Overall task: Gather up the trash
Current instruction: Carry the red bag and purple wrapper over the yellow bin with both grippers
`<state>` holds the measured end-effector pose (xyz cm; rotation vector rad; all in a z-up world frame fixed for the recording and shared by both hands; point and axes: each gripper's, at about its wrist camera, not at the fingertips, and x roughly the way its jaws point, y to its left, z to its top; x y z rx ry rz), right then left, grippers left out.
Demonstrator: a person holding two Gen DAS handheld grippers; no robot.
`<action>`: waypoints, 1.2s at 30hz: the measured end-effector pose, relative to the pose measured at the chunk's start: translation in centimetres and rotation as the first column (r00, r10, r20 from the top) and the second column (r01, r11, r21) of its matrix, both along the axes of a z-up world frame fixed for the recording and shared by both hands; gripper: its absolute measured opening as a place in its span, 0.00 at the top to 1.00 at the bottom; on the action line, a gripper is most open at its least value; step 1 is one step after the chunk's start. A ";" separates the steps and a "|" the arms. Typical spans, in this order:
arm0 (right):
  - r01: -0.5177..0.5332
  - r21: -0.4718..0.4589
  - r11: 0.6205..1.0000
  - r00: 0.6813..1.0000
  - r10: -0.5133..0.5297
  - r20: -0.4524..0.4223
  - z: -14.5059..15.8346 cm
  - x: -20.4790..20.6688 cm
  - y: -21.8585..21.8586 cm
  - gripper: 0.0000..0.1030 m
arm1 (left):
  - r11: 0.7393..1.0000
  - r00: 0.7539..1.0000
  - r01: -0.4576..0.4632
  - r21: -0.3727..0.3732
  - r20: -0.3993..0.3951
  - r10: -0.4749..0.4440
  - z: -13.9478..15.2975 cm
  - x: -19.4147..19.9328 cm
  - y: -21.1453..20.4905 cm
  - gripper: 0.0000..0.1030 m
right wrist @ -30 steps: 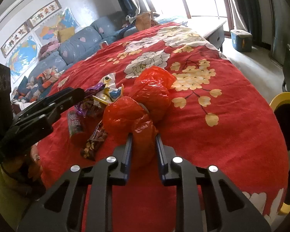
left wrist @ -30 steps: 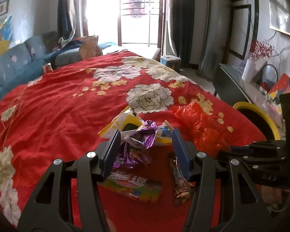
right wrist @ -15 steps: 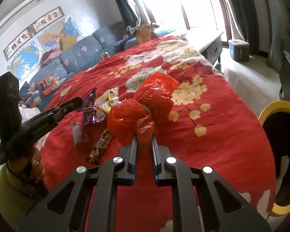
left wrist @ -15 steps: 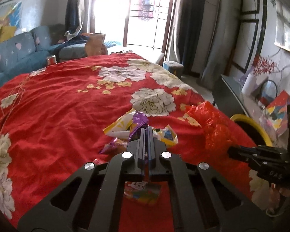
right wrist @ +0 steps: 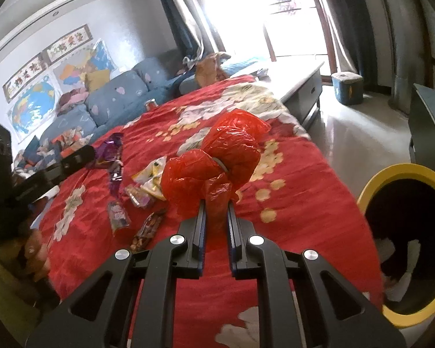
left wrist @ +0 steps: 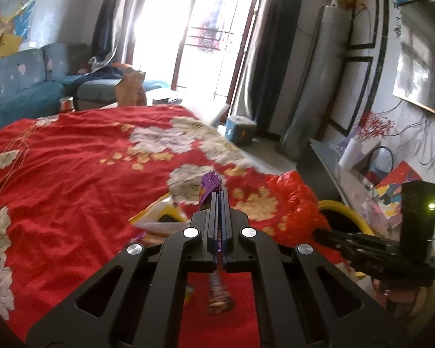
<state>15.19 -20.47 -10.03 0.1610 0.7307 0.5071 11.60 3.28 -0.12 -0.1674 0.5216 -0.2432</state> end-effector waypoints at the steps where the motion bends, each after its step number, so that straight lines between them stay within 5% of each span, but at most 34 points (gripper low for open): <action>1: 0.007 0.002 1.000 1.000 -0.007 0.003 0.1 0.0 -0.3 0.88 | 1.000 1.000 0.006 -0.002 0.007 -0.006 0.2 -0.1 -0.3 1.00; 12: 0.104 0.009 0.995 0.993 -0.104 0.048 1.5 0.2 -4.1 0.88 | 0.995 0.996 0.086 -0.042 0.016 -0.085 1.3 -0.3 -4.7 1.00; 36: 0.347 -0.009 0.938 0.936 -0.346 0.062 1.3 0.4 -13.8 0.88 | 0.965 0.965 0.263 0.008 -0.016 -0.263 1.1 -0.2 -14.0 1.00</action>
